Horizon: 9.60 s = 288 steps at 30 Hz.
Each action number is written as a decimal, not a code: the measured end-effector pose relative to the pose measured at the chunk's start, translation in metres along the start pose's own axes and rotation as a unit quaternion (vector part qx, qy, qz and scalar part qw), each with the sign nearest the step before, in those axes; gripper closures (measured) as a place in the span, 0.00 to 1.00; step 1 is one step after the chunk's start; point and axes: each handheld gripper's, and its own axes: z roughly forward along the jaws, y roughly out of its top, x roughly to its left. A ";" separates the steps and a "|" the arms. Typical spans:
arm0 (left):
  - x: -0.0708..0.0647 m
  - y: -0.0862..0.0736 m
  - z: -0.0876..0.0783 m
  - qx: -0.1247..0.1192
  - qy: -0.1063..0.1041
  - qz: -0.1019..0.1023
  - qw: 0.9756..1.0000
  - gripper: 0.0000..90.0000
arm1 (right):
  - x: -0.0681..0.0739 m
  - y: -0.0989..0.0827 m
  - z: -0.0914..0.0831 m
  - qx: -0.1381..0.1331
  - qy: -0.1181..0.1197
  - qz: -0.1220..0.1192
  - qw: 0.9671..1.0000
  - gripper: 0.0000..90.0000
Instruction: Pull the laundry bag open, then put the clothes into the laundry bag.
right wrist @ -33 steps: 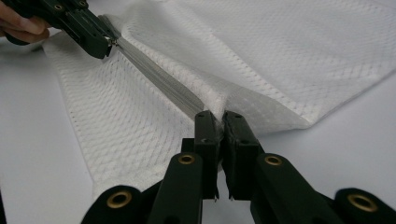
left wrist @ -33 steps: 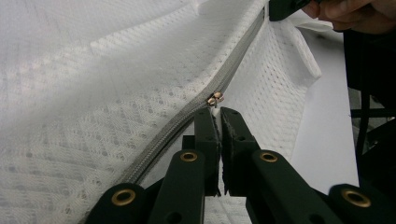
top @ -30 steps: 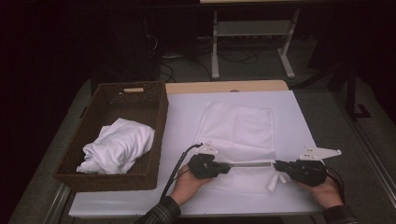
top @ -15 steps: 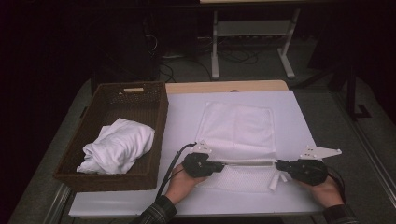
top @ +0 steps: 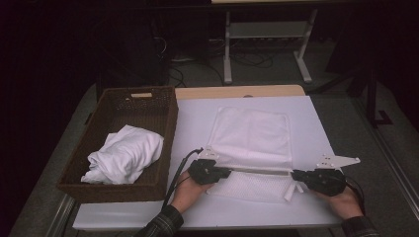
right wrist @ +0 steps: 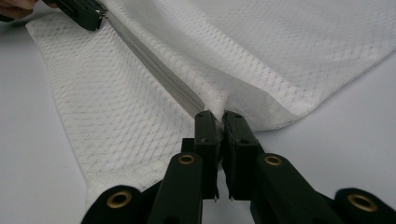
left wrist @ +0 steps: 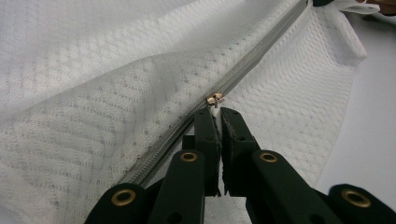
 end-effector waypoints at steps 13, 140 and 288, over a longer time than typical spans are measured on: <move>0.009 -0.007 -0.017 0.000 0.028 -0.014 1.000 0.96 | -0.006 -0.003 -0.001 0.006 -0.017 0.005 1.000 0.94; 0.006 0.043 -0.073 -0.052 -0.007 -0.016 0.998 0.15 | -0.010 -0.010 -0.006 -0.029 -0.041 0.032 0.998 0.14; 0.152 -0.039 -0.198 0.169 0.177 -0.034 0.969 0.13 | -0.006 -0.017 -0.010 -0.039 -0.047 0.046 0.997 0.07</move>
